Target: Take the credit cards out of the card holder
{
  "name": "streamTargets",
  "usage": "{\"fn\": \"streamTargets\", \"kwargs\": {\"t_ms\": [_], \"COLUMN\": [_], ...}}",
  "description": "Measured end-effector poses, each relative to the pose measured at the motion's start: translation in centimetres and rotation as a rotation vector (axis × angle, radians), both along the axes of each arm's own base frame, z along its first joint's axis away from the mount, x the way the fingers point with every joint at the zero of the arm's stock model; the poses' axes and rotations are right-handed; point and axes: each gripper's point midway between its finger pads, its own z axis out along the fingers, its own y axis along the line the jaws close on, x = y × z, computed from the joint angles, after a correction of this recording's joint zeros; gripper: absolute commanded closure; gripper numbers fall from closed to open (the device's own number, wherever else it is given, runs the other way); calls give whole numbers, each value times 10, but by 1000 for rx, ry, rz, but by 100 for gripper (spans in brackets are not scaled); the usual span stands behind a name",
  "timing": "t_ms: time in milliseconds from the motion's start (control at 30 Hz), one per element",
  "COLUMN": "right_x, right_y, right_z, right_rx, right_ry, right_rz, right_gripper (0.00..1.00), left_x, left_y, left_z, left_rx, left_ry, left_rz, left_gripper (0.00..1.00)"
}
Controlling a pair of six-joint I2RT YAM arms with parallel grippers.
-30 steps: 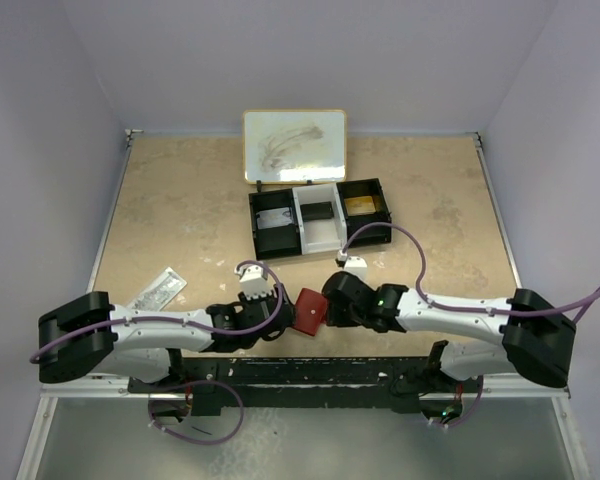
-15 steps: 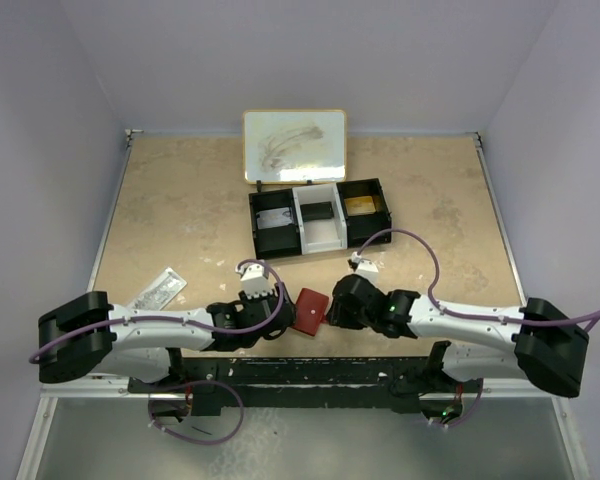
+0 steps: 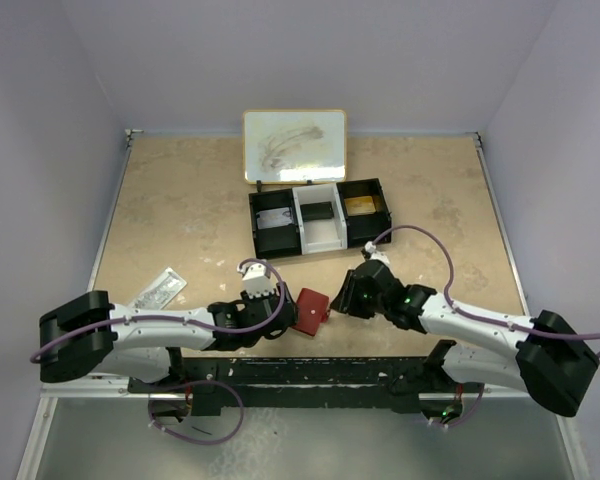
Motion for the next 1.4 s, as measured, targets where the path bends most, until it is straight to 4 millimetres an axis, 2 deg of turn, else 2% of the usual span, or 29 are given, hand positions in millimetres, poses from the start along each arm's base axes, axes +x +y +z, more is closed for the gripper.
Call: {"fn": "streamTargets", "kwargs": {"t_ms": [267,500,800,933,1067,1200,1400], "right_x": [-17,-20,-9,-4,0,-9,-21], "right_y": [10,8,26,35,40,35,25], "right_z": [-10,-10,16,16,3,-13,-17], "right_rx": [65,58,68,53,7,-39,-35], "right_ry": [30,34,-23,-9,37,87,95], "right_rz": [95,112,172,186,184,188,187], "right_gripper": [39,37,34,37,41,46,51], "left_x": [0,-1,2,4,5,5,4], "left_y": [-1,-3,-4,-5,-3,0,7], "left_z": [-5,-11,-6,2,10,12,9], "left_rx": [17,29,26,6,-16,-21,-9], "left_ry": [5,12,-9,-25,-36,-43,-42], "left_rz": [-7,-18,-5,6,19,28,36], "left_gripper": [40,40,40,40,40,40,40]}}
